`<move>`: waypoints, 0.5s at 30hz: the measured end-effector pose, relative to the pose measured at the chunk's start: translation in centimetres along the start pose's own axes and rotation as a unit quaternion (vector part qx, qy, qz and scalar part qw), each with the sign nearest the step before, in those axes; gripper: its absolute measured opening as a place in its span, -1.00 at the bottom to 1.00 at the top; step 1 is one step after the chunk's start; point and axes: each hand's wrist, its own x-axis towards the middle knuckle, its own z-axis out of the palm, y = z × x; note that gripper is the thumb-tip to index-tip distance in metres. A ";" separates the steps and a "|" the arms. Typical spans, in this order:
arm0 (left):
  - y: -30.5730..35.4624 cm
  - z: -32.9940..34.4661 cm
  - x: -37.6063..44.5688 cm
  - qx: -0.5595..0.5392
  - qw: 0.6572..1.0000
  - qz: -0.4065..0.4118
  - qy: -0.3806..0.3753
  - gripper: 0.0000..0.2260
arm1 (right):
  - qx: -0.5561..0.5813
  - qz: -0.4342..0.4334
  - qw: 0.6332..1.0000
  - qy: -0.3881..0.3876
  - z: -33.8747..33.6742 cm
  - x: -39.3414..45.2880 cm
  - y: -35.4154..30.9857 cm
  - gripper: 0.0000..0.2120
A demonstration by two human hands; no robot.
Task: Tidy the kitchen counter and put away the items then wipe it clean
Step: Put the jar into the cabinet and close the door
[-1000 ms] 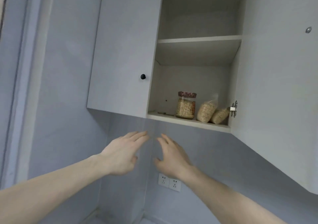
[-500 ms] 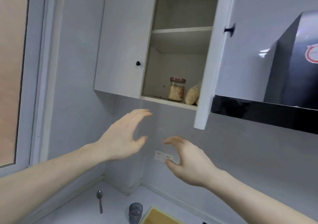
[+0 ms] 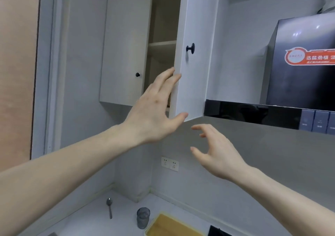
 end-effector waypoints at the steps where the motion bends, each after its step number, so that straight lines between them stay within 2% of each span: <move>1: 0.0 0.3 0.7 0.031 0.999 0.003 -0.009 -0.19 | 0.002 -0.001 1.000 0.008 -0.4 0.1 -0.1 -0.50; 6: -0.6 1.8 2.1 0.162 0.985 0.036 -0.040 -0.21 | 0.003 -0.004 1.000 0.031 -1.5 0.5 0.1 -0.50; 15: -4.2 1.1 1.7 0.187 0.979 -0.028 -0.077 -0.23 | -0.012 -0.007 0.999 0.044 -1.0 3.5 2.3 -0.41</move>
